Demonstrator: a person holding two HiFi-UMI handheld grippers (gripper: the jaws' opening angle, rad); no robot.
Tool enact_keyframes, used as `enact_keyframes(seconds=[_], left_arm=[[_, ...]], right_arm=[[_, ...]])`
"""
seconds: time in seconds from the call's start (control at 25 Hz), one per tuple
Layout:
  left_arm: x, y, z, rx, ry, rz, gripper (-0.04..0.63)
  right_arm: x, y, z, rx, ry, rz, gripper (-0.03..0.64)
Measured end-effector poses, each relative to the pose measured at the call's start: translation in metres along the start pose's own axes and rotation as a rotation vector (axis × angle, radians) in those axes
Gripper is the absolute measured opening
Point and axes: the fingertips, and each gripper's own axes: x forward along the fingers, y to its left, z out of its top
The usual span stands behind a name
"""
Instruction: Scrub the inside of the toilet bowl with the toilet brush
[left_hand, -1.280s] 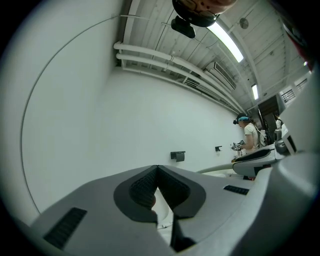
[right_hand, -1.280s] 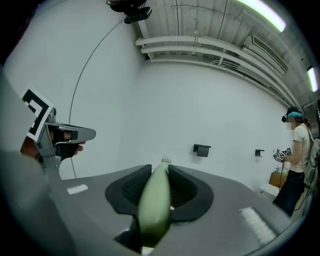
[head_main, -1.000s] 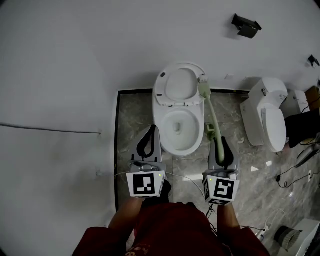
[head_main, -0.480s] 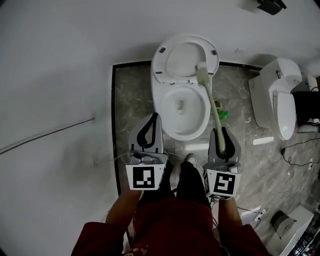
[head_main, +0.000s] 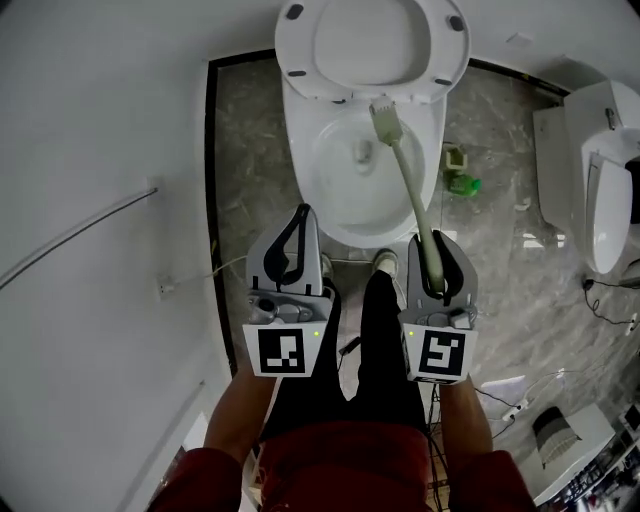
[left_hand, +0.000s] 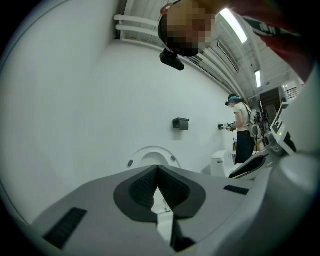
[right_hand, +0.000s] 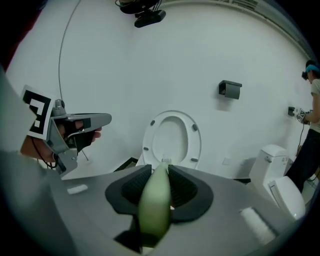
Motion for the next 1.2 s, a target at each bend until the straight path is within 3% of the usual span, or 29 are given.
enact_keyframes(seconds=[0.48, 0.84, 1.04, 1.2], left_arm=[[0.003, -0.035, -0.149, -0.068, 0.123, 0.040, 0.005], [-0.016, -0.037, -0.192, -0.092, 0.199, 0.048, 0.005], [-0.014, -0.036, -0.194, -0.098, 0.198, 0.041, 0.005], [-0.012, -0.036, -0.196, -0.098, 0.205, 0.037, 0.005]], right_arm=[[0.072, 0.018, -0.187, 0.050, 0.220, 0.131, 0.115], [0.067, 0.033, -0.251, 0.159, 0.345, 0.138, 0.115], [0.072, 0.022, -0.255, 0.073, 0.372, 0.129, 0.114], [0.083, 0.009, -0.250, -0.106, 0.376, 0.169, 0.114]])
